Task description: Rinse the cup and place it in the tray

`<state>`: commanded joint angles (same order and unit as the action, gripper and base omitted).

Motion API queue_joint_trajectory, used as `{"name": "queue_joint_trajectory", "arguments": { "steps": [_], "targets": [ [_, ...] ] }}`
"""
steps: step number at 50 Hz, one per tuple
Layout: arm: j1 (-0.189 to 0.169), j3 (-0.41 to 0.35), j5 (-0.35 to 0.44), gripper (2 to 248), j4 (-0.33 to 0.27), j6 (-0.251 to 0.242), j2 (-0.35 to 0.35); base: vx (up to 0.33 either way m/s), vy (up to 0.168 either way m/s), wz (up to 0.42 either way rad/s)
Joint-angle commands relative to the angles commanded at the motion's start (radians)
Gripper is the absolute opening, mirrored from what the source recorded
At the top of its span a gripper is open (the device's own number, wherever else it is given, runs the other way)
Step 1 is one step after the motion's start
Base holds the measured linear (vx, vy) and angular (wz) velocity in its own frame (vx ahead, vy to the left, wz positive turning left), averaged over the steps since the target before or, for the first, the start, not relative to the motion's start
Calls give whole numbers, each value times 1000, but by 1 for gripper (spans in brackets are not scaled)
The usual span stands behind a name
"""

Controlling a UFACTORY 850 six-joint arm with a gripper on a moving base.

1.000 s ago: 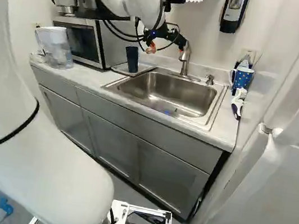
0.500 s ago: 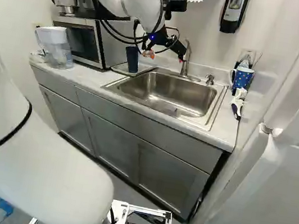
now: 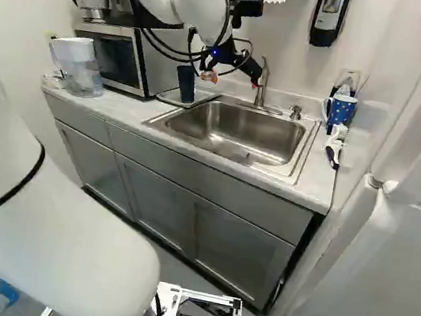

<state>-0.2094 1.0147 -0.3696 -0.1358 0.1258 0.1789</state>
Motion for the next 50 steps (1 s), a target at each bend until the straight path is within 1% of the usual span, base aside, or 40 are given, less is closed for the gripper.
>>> {"name": "queue_joint_trajectory", "arguments": {
  "steps": [34, 50],
  "targets": [
    [0, 0, 0, 247, 0, 0, 0, 0, 0, 0],
    [0, 0, 0, 247, 0, 0, 0, -37, -5, -20]
  ]
}}
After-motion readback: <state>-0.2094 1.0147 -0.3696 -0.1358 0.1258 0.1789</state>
